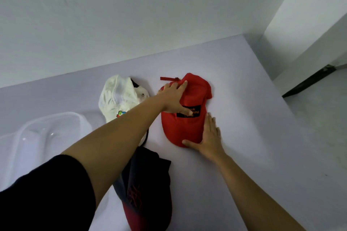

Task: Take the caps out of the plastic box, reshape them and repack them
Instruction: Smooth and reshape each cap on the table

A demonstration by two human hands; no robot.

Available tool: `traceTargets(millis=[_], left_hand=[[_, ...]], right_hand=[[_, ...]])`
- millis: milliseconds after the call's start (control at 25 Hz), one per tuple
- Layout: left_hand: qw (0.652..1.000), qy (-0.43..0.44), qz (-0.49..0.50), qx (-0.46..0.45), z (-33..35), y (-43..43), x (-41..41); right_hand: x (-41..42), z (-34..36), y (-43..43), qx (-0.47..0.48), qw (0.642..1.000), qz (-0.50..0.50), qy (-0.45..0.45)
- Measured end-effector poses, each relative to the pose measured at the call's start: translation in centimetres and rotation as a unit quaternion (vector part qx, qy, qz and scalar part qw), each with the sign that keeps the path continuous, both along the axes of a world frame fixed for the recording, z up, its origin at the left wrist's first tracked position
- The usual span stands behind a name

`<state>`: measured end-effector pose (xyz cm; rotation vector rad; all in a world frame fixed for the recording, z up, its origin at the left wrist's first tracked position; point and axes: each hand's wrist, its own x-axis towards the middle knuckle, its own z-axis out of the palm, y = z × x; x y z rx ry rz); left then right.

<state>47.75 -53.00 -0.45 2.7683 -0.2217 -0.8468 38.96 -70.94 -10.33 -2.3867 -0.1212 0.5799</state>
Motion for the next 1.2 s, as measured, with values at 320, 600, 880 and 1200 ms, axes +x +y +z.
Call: traceTargets(millis=[320, 600, 880, 1200], left_hand=[[0.991, 0.093, -0.005, -0.099, 1.7, 0.2, 0.0], [0.907, 0.131, 0.177, -0.36, 2.7, 1.2, -1.0], [0.902, 0.095, 0.209, -0.365, 3.0, 0.5, -2.1], [0.866, 0.087, 0.196, -0.452, 3.2, -0.8, -3.7]], right_hand=[[-0.8, -0.3, -0.8, 0.051, 0.998, -0.018, -0.042], [-0.3, 0.8, -1.9, 0.039, 0.998, -0.03, -0.028], [-0.4, 1.2, -1.6, 0.036, 0.999, -0.003, 0.014], [4.7, 6.7, -1.4, 0.353, 0.929, -0.113, -0.015]])
